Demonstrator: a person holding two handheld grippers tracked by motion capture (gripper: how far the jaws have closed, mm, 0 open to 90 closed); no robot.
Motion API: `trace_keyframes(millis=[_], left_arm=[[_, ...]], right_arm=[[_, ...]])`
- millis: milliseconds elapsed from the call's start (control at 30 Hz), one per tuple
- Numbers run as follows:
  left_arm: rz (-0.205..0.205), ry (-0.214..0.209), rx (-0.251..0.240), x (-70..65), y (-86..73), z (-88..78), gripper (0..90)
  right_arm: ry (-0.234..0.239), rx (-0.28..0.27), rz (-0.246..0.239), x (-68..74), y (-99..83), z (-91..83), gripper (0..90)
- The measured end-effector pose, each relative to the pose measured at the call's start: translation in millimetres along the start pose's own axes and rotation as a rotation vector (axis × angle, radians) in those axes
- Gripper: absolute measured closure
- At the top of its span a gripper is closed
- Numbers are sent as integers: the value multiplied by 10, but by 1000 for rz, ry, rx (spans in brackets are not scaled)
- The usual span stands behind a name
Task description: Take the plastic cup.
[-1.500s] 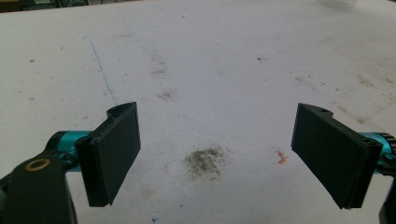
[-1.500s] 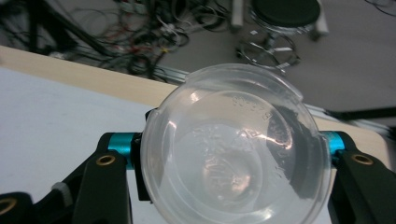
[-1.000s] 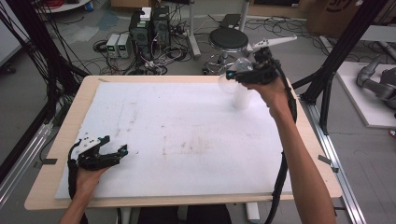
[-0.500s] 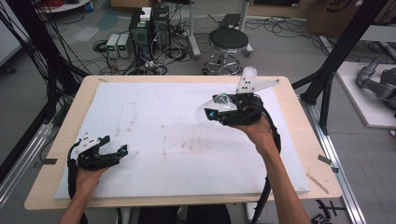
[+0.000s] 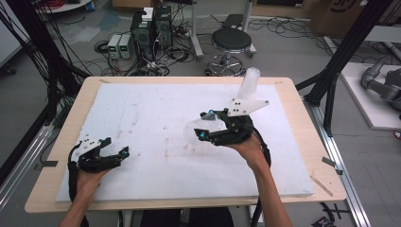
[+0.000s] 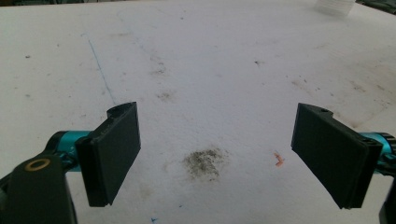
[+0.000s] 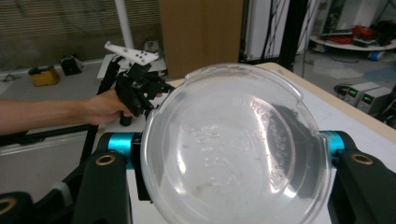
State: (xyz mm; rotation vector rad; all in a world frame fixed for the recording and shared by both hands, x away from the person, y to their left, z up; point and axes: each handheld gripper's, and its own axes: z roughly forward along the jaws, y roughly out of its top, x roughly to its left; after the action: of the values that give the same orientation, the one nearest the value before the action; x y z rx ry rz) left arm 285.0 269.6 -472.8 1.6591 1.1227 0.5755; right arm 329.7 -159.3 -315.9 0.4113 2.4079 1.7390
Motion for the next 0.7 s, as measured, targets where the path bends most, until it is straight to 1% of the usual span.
trace_keyframes(millis=[33,67,200,267,467,633,700], left_arm=[[-1,0,0,-1,0,1,156],[0,0,2,-2,1,3,156],[6,0,6,-6,3,6,156],[7,-1,6,-6,2,6,156],[7,-2,8,-2,3,5,156],[8,-3,4,-7,1,3,156],[10,-3,3,-10,1,3,156]], right_arm=[[14,14,1,0,-13,33,405],[15,18,4,2,-22,52,404],[47,11,-1,-5,-54,112,405],[64,17,-3,-4,-87,148,405],[75,27,2,-17,-156,194,404],[87,18,9,-28,-225,240,404],[94,23,9,-32,-255,261,404]])
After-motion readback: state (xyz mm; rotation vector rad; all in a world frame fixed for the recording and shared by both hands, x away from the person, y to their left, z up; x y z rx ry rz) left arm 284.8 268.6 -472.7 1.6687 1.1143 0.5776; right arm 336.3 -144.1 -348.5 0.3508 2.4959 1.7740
